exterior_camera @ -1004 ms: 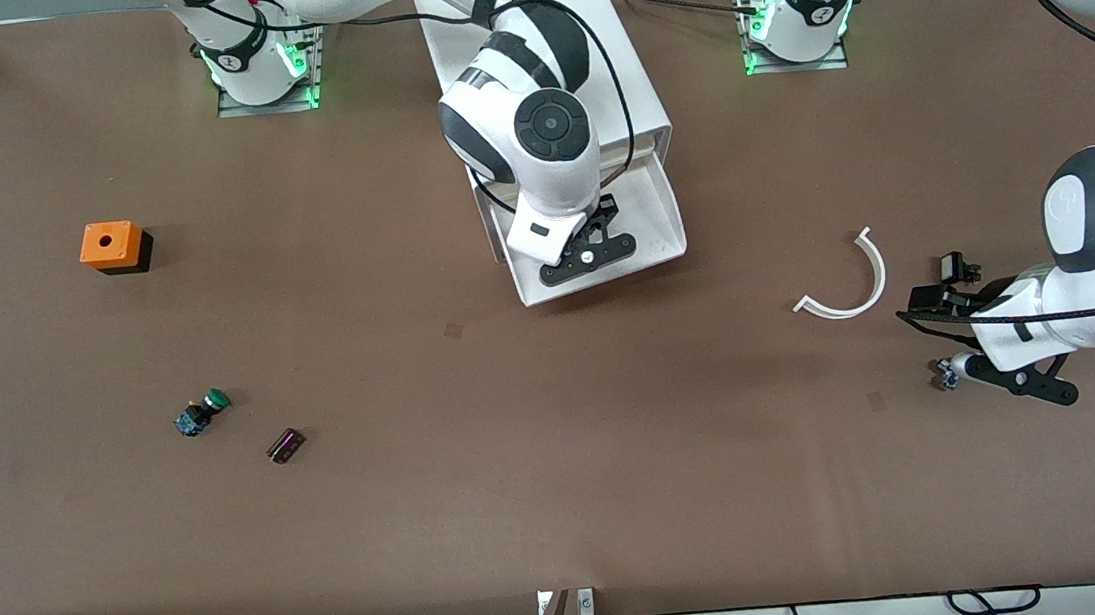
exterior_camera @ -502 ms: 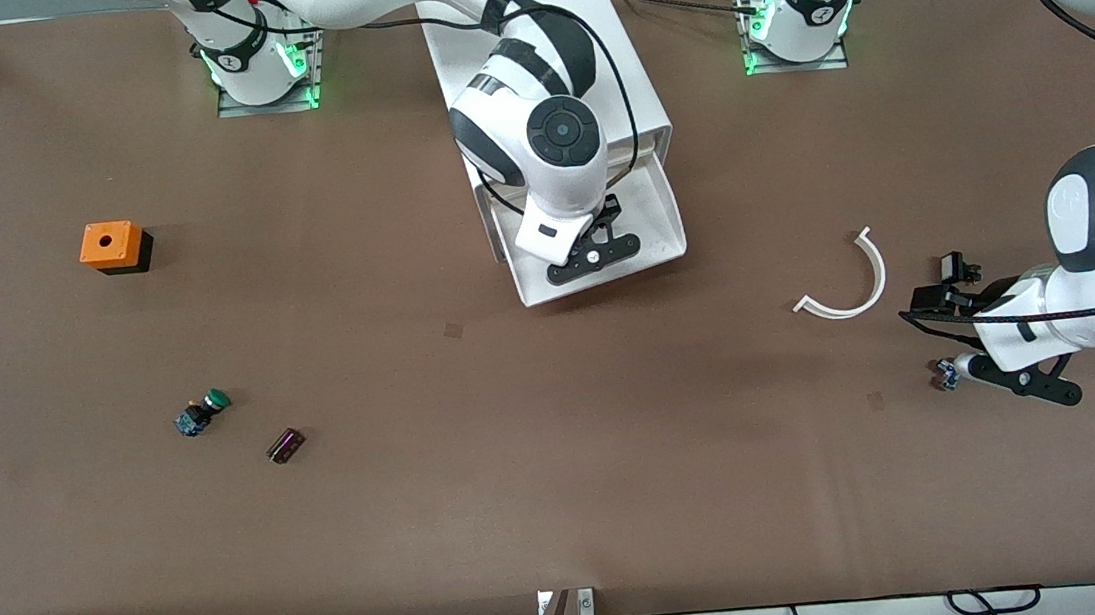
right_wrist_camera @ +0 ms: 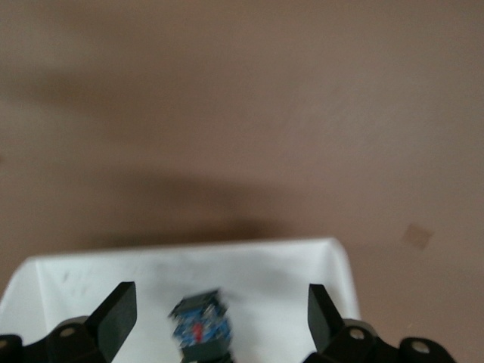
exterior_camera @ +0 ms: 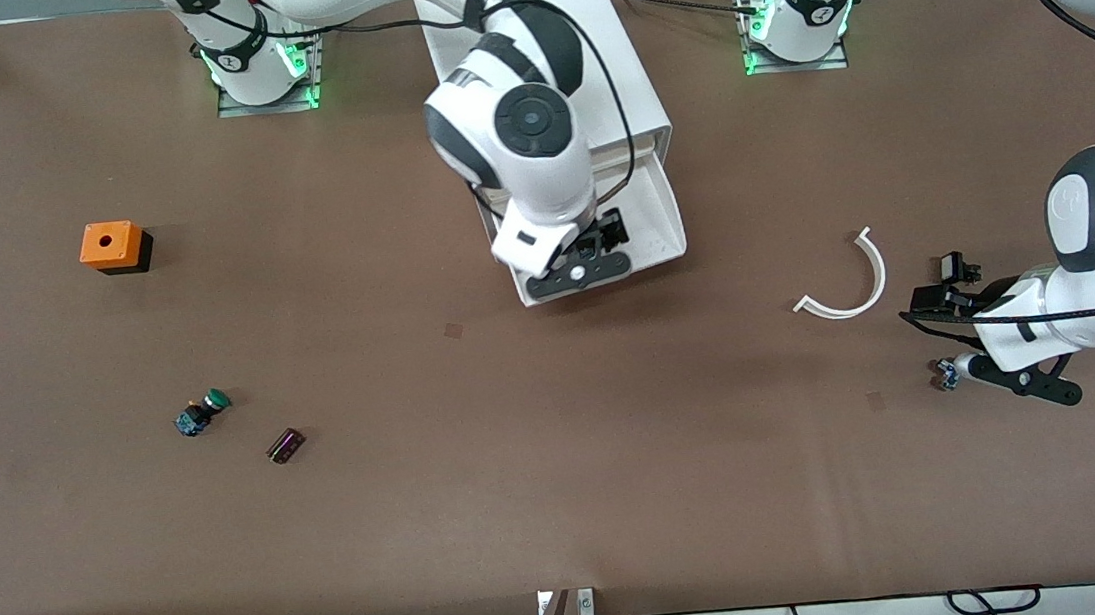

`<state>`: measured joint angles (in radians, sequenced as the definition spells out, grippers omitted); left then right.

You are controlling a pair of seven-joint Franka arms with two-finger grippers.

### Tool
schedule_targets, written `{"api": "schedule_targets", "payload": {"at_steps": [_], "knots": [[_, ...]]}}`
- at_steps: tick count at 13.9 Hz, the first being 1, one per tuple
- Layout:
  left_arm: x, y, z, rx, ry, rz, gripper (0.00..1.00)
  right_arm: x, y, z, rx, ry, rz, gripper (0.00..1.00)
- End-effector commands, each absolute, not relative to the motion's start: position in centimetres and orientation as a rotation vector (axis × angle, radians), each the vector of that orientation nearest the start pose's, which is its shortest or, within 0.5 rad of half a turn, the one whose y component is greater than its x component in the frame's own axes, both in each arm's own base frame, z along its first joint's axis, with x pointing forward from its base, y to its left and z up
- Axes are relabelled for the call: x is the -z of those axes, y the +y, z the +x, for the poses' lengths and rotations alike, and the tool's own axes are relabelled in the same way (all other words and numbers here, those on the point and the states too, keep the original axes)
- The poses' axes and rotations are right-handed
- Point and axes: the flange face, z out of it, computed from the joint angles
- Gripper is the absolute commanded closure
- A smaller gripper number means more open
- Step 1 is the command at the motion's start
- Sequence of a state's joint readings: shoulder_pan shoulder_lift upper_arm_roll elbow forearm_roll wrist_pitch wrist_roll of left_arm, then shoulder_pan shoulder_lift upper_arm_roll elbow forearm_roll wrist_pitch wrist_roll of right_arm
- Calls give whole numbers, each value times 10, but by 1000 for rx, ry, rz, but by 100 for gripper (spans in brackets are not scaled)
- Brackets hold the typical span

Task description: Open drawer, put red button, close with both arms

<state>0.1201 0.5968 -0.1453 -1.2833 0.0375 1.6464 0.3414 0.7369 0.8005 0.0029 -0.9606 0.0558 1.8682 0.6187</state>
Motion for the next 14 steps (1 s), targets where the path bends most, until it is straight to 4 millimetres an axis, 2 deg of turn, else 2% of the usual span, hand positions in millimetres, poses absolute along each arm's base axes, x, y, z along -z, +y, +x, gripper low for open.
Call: {"api": "schedule_targets", "payload": {"at_steps": [1,2,3,4,6,8,10,12,14], "knots": [[-393,9,699,-352,566,-3162,0,-431,462,619,103,-6,-3018,0],[-393,9,699,-353,564,-3163,0,-431,434,638,114,15,-3037,0],[-393,8,699,-352,566,-3164,0,-439,401,652,102,-23,-3071,0],[-393,8,699,-352,566,-3164,0,-438,375,661,59,-77,-3109,0],[-393,8,699,-352,566,-3164,0,-441,305,686,16,-185,-3187,0],[-393,5,699,-353,571,-3161,0,-442,244,700,-72,-142,-3200,0],[-393,3,699,-353,505,-3169,0,-451,199,712,-69,-52,-3199,0],[-397,-8,696,-358,400,-3181,0,-465,159,718,-51,-39,-3196,0],[-394,-35,693,-373,366,-3198,0,-480,126,721,-31,-64,-3184,0]]}}
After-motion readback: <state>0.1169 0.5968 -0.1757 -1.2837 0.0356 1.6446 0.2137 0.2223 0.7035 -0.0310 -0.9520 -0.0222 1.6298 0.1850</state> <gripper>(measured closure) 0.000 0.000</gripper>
